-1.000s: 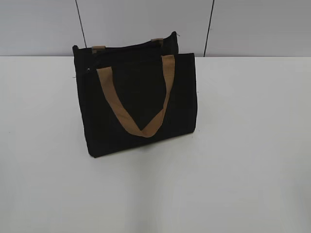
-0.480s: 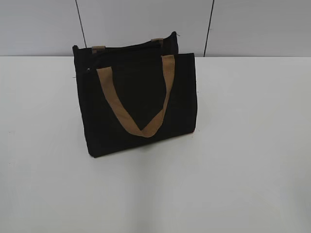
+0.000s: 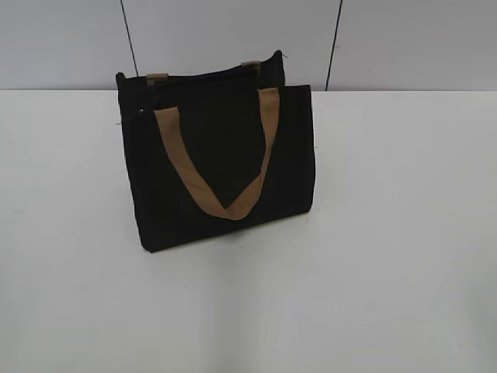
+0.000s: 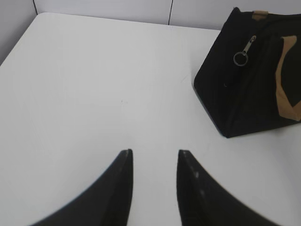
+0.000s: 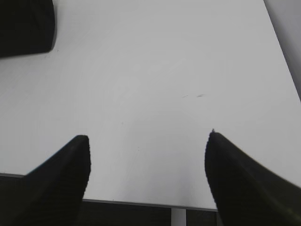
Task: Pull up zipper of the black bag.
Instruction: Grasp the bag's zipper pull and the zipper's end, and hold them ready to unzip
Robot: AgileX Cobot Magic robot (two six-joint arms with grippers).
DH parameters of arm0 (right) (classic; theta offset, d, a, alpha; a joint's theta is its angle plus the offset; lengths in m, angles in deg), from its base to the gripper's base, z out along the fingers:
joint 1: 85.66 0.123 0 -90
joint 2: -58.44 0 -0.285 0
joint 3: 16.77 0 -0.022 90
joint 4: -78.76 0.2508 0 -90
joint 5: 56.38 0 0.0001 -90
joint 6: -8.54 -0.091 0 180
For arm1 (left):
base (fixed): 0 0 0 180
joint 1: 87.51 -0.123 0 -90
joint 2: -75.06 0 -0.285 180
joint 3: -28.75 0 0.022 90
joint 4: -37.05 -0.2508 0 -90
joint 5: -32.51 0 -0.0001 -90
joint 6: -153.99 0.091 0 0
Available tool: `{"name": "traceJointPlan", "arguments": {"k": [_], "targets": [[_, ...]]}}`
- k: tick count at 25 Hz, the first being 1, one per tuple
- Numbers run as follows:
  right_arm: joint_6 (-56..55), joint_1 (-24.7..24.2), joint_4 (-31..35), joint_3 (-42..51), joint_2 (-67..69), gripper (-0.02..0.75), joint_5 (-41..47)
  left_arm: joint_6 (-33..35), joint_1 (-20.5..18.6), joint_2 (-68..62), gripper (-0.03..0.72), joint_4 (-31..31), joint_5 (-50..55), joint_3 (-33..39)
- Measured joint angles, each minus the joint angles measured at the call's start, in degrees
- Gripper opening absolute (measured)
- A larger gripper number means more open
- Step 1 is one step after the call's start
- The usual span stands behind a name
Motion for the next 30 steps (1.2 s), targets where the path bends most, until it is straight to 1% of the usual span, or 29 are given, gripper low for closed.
{"name": "traceJointPlan", "arguments": {"k": [2,3,4,6,8,10,13,16,18,20,22,24,27,29,30], "targets": [[0.0,0.0,0.0,0.0,0.0,0.576,0.0,0.0,0.0,0.0,0.265,0.0,0.0,0.0],[0.0,0.0,0.0,0.0,0.0,0.576,0.0,0.0,0.0,0.0,0.3,-0.1,0.0,0.0],[0.0,0.0,0.0,0.0,0.0,0.576,0.0,0.0,0.0,-0.4,0.341,-0.1,0.0,0.0],[0.0,0.0,0.0,0.0,0.0,0.576,0.0,0.0,0.0,-3.1,0.454,0.2,0.0,-0.1],[0.0,0.0,0.0,0.0,0.0,0.576,0.0,0.0,0.0,-7.5,0.525,1.8,0.1,-0.9],[0.0,0.0,0.0,0.0,0.0,0.576,0.0,0.8,0.0,-13.4,0.553,3.5,0.2,-1.6],[0.0,0.0,0.1,0.0,0.0,0.576,0.0,3.5,0.0,-24.2,0.564,5.8,-1.9,-1.8],[0.0,0.0,0.2,0.0,0.0,0.576,0.0,8.4,0.0,-32.7,0.568,8.7,-9.3,-1.8],[0.0,0.0,0.2,0.0,0.0,0.576,0.0,12.1,0.0,-37.1,0.568,11.7,-15.8,-1.8],[0.0,0.0,0.2,0.0,0.0,0.576,0.0,17.1,0.0,-41.9,0.568,15.5,-20.5,-1.8],[0.0,0.0,0.2,0.0,0.0,0.576,0.0,23.8,0.0,-46.7,0.565,20.9,-23.4,-1.8],[0.0,0.0,0.2,0.0,0.0,0.576,0.0,32.7,0.0,-52.5,0.563,26.7,-24.9,-1.8],[0.0,0.0,0.3,0.0,0.0,0.576,0.0,47.8,0.0,-58.4,0.563,38.2,-25.7,-1.8],[0.0,0.0,0.3,0.0,0.0,0.576,0.0,59.8,0.0,-62.5,0.563,47.4,-26.0,-1.8],[0.0,0.0,0.3,0.0,0.0,0.576,0.0,67.1,0.0,-64.7,0.563,51.7,-26.0,-1.8]]}}
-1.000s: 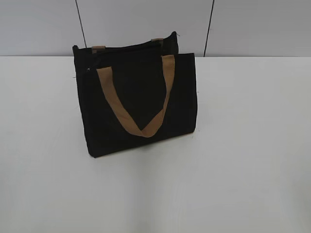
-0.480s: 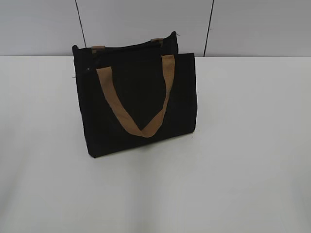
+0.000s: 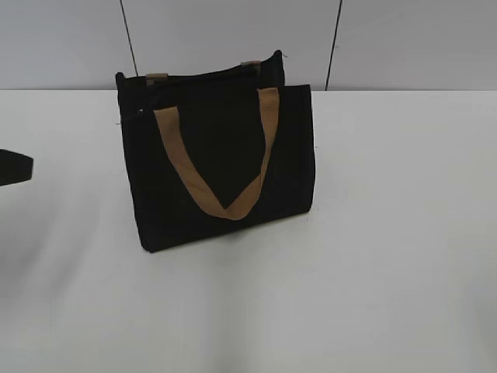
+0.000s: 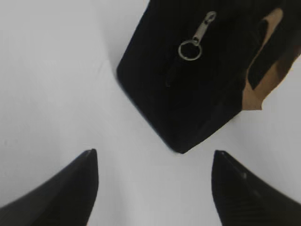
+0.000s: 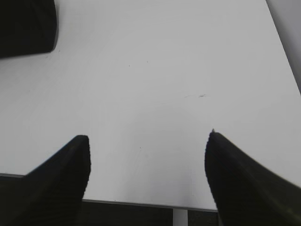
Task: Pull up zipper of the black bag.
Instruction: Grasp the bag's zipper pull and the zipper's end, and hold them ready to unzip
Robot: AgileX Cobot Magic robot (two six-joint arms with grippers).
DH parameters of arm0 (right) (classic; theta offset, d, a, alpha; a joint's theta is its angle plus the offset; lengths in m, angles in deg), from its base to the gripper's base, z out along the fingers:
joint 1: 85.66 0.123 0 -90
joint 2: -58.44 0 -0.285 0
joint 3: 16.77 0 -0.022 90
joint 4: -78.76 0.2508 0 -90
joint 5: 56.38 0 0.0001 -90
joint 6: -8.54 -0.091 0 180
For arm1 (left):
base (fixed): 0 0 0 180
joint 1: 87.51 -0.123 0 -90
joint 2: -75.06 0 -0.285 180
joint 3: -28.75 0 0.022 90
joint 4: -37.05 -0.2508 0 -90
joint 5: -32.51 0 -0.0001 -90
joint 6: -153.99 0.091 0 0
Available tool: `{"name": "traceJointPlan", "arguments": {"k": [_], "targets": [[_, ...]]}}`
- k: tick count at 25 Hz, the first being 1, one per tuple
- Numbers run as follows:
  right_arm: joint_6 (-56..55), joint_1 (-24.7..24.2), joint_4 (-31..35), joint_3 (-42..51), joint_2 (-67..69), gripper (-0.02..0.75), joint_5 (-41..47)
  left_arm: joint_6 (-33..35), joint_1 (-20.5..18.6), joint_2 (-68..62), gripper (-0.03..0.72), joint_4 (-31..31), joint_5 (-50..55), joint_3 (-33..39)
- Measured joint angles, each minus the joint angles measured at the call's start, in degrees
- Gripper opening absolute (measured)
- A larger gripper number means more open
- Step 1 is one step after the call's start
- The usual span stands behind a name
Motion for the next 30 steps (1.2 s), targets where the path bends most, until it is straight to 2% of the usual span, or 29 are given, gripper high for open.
{"name": "traceJointPlan", "arguments": {"k": [3,5,7,11,17,19,22,30], "targets": [[0.0,0.0,0.0,0.0,0.0,0.576,0.0,19.7,0.0,-6.5,0.563,15.4,1.2,0.0],[-0.2,0.0,0.3,0.0,0.0,0.576,0.0,30.4,0.0,-11.0,0.563,22.7,2.7,0.0],[0.2,0.4,1.7,0.0,0.0,0.576,0.0,38.0,0.0,-14.7,0.563,28.0,3.7,-0.1],[5.2,0.5,4.9,-0.4,0.4,0.576,0.0,49.4,0.0,-21.1,0.563,34.7,4.2,-0.1],[7.1,0.5,6.2,-6.3,14.0,0.576,-3.1,68.6,0.0,-27.7,0.563,36.0,6.7,-0.1],[7.2,0.5,6.5,-9.8,20.1,0.576,-5.0,72.5,0.0,-29.8,0.559,36.0,7.2,-0.9],[7.2,0.5,7.1,-14.9,28.5,0.57,-6.6,74.0,0.0,-32.6,0.538,36.0,8.7,-3.7],[14.9,0.5,10.1,-25.1,46.7,0.444,-6.9,73.2,0.1,-37.4,0.474,36.2,10.5,-10.9]]}}
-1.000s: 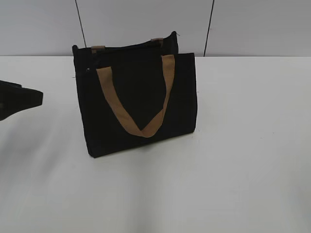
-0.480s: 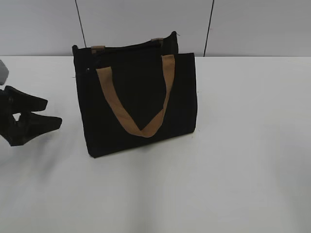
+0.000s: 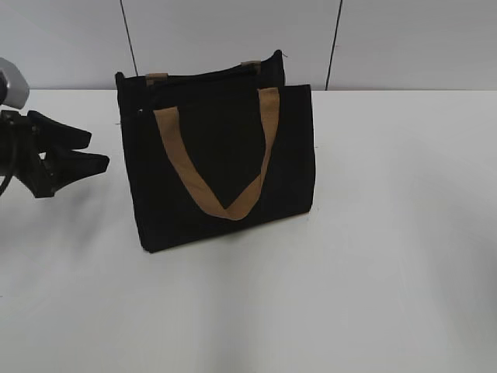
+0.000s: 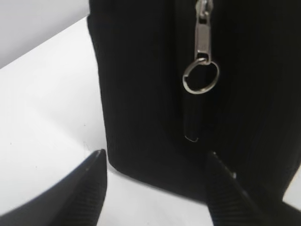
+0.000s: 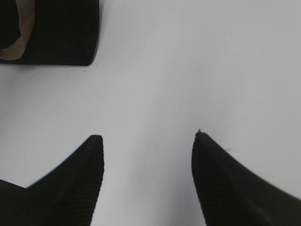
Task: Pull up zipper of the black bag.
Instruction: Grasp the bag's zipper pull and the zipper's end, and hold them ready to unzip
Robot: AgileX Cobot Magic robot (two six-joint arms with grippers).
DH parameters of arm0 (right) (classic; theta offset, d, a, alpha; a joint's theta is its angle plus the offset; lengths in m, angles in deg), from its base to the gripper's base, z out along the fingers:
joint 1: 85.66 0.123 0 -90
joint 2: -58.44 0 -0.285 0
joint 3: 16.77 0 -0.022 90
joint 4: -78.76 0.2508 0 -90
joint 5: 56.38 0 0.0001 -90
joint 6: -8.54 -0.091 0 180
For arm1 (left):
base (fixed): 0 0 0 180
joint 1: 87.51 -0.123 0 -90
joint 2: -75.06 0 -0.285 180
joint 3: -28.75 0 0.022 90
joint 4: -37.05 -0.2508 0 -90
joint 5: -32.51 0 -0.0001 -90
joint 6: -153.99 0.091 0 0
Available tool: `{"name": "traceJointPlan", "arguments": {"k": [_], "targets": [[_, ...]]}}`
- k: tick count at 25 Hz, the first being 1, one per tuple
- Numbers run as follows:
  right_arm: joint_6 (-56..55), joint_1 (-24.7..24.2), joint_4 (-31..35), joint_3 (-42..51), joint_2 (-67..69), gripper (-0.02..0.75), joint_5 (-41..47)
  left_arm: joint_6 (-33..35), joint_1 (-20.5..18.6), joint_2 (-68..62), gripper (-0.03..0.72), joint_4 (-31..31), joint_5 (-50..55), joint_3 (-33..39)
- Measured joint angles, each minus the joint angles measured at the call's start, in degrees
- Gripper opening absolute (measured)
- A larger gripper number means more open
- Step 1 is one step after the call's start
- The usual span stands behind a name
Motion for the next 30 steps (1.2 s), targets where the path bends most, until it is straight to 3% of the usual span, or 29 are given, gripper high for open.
{"name": "traceJointPlan", "arguments": {"k": [16,30], "targets": [[4.9,0.3,7.3,-20.1,22.3,0.418,3.2,-0.9,1.5,-9.7,0.467,0.2,9.4,-4.7],[4.9,13.7,6.8,-31.4,33.4,0.417,6.0,-0.9,5.3,-11.7,0.467,0.2,7.4,-6.9]]}}
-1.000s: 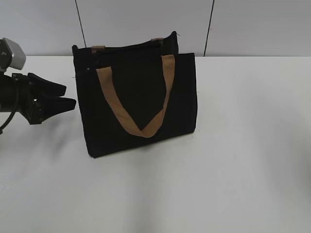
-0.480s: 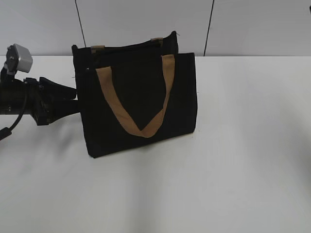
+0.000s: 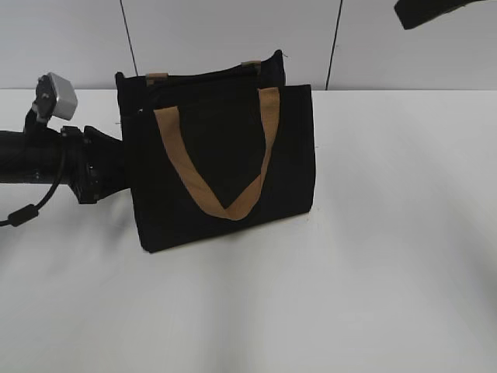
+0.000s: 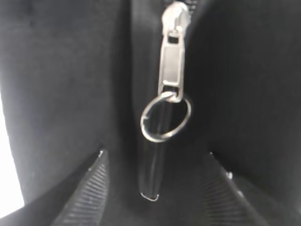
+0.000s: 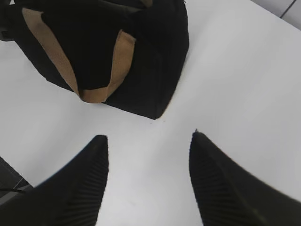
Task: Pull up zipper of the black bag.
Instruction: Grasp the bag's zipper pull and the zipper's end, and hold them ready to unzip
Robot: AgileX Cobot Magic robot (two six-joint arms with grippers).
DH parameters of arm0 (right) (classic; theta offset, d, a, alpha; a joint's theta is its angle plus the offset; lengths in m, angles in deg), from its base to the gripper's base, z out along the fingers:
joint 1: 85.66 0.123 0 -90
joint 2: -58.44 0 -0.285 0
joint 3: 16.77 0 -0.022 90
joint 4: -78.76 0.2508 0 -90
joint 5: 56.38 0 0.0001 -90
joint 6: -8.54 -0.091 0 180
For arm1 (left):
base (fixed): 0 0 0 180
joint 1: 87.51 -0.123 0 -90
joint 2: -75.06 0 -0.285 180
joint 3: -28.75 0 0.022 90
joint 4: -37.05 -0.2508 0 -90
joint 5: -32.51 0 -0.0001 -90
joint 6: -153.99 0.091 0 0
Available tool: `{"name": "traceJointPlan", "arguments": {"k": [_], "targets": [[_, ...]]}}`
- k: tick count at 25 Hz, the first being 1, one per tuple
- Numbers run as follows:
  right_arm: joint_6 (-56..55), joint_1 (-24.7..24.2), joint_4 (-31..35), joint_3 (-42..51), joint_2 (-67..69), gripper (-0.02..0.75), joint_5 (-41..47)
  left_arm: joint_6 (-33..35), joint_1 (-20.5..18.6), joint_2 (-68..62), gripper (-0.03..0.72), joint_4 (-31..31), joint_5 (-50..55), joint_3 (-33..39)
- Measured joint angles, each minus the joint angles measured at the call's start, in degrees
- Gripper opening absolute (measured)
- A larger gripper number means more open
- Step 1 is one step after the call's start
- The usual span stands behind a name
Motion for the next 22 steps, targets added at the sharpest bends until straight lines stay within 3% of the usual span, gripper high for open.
{"name": "traceJointPlan", "arguments": {"k": [6,18,22], "targets": [[0.0,4.8,0.0,-3.4,1.8,0.417,0.1,0.0,0.2,-2.0,0.435,0.0,-0.1,-1.0],[-0.7,11.4,-0.1,-3.9,2.4,0.417,-1.2,0.0,1.6,-2.4,0.055,0.0,0.0,-2.3],[-0.9,11.5,-0.2,-4.2,2.7,0.4,-3.5,-0.9,1.6,-1.3,0.024,-0.1,-0.6,-2.3]]}}
